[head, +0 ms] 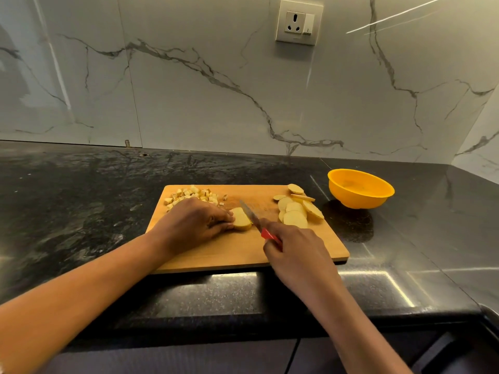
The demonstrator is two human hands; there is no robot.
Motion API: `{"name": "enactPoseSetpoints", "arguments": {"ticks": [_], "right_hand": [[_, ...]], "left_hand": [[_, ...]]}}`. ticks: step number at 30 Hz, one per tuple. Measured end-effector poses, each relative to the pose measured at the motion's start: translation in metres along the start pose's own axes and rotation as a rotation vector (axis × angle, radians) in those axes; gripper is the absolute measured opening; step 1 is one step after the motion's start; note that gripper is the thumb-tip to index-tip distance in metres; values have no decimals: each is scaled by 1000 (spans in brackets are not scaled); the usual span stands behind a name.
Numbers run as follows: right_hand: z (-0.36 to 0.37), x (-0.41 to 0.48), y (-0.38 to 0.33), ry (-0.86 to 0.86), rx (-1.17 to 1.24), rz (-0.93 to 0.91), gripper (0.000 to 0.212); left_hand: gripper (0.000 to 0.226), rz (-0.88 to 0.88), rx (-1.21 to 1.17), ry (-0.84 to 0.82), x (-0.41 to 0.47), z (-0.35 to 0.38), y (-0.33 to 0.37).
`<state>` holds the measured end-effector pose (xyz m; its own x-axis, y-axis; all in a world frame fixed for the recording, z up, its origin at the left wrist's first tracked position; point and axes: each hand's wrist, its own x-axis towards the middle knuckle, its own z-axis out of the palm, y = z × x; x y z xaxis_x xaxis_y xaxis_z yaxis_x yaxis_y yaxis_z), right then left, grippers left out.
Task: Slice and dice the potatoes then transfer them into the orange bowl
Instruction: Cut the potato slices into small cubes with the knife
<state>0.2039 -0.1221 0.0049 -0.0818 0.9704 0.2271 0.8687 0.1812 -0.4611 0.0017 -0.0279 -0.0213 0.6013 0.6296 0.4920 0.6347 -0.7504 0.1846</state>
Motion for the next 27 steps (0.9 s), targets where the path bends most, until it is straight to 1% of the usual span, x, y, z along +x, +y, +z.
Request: {"name": "enactPoseSetpoints", "arguments": {"ticks": [3,4,6,9,12,15,22,24,27], "right_hand": [[5,0,-6,1,-93,-32,46],[7,0,-7,-2,-112,-40,47],[9,1,-7,14,-159,-56,47],[16,6,-13,28,-290,-119,47],[21,16,-19,-8,-389,-141,43],[21,23,-18,-20,-377,-154,37],[16,24,-14,-70,-336,-159,38],[14,23,-14,-67,-341,-173,38],[12,19,-17,-77,-344,-194,37]], "left_hand": [[44,12,2,-26,0,-3,2],[46,20,6,-35,-1,-3,3],[44,43,24,-43,-1,-3,3],[36,49,36,-21,0,-2,2],[43,47,39,-6,0,-1,2],[41,63,73,2,0,0,3],[52,38,74,1,1,-2,8],[48,32,80,4,1,-2,9],[28,15,99,0,1,-2,8]]}}
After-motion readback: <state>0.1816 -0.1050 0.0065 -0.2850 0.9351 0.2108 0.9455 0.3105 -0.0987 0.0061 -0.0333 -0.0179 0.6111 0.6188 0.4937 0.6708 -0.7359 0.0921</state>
